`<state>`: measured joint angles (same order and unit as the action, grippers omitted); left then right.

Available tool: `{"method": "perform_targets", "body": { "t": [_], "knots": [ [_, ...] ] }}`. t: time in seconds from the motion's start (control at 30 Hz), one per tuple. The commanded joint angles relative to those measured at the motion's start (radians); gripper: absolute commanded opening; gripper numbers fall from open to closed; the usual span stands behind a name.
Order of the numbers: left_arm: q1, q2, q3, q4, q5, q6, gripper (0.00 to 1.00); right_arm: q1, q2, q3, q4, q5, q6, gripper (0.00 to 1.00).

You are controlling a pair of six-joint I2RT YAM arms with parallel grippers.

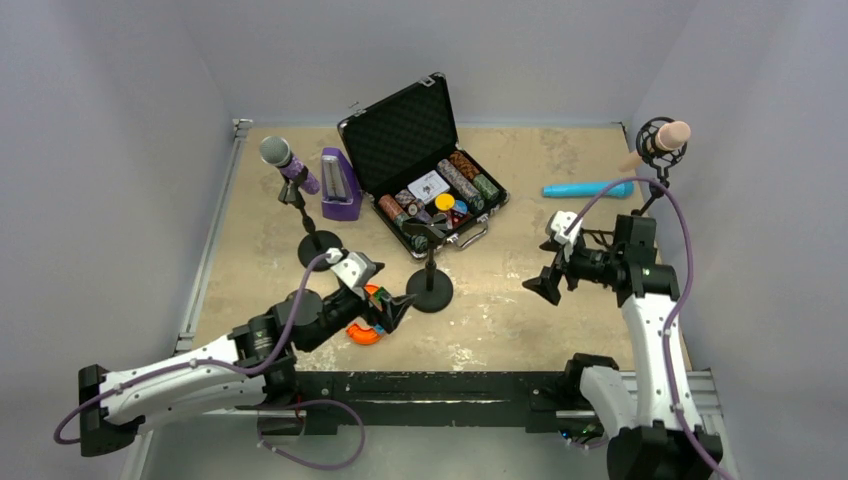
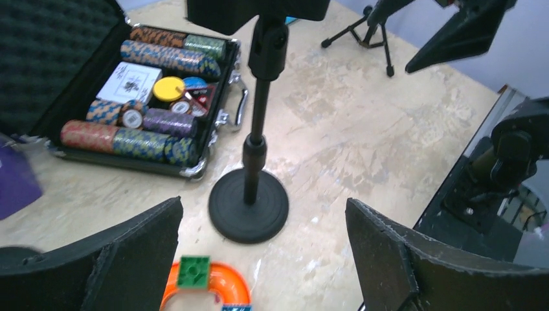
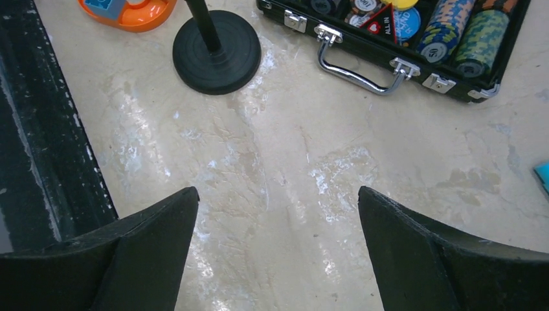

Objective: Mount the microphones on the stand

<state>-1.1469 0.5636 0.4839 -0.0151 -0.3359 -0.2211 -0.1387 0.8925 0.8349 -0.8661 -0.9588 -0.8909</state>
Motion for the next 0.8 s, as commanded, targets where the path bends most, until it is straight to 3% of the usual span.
{"method": "perform_targets", "body": {
  "t": [0.0, 0.13, 0.3, 0.47, 0.6, 0.77],
  "knots": [
    [0.019, -0.081, 0.196, -0.472, -0.018, 0.089, 1.0, 0.012, 0.217, 0.208, -0.231, 0.017, -0.184, 0.97],
    [0.055, -0.095, 0.289, -0.628, -0.05, 0.167, 1.0, 0.111, 0.321, 0.359, -0.184, 0.224, -0.099, 0.99],
    [0.113, -0.096, 0.277, -0.607, 0.0, 0.209, 1.0, 0.279, 0.427, 0.529, -0.094, 0.537, -0.062, 0.99],
    [0.114, -0.09, 0.259, -0.588, -0.002, 0.216, 1.0, 0.321, 0.695, 0.798, -0.223, 0.757, -0.171, 0.99],
    [0.119, -0.159, 0.237, -0.58, 0.003, 0.216, 1.0, 0.35, 0.837, 0.8, -0.139, 1.022, -0.33, 0.99],
    [0.132, -0.253, 0.206, -0.568, 0.017, 0.248, 1.0, 0.335, 0.994, 0.85, -0.051, 1.127, -0.493, 0.97]
  ]
}}
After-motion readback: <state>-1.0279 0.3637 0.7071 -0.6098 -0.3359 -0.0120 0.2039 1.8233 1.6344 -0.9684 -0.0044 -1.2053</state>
